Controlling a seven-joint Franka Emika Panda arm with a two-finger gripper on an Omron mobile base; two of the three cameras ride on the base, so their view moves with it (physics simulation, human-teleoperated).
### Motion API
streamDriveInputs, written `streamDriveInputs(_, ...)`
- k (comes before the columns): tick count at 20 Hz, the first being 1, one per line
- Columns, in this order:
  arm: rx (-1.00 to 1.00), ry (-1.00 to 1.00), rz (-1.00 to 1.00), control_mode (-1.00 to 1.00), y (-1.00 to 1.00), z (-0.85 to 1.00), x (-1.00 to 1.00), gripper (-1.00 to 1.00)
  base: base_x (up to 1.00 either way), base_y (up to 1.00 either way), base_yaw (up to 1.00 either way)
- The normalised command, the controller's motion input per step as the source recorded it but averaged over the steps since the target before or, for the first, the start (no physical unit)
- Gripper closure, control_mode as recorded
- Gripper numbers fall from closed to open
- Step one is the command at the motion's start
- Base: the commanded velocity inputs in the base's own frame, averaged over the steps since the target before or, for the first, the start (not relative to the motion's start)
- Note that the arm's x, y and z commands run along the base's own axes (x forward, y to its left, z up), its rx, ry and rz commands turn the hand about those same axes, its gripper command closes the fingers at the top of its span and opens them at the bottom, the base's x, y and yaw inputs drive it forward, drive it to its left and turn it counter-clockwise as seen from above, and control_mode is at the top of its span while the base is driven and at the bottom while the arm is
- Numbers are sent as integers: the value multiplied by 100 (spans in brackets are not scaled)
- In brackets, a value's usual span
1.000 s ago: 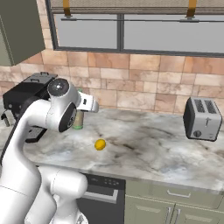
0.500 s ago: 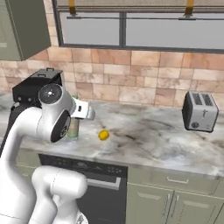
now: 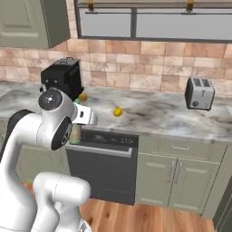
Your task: Place the beer on the top shelf of the fridge to keep it out of children's reach, and place the lemon and squash on lower shelves for easy access.
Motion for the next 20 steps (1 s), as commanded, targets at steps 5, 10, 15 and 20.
streamDriveInputs(5,0,0,0,100,0,0,0,100,-74,0,0)
streamDriveInputs(10,0,0,0,100,0,0,0,100,-43,0,5)
streamDriveInputs(15,0,0,0,100,0,0,0,100,-17,-27,22)
streamDriveInputs(20,0,0,0,100,0,0,0,100,-16,-68,25)
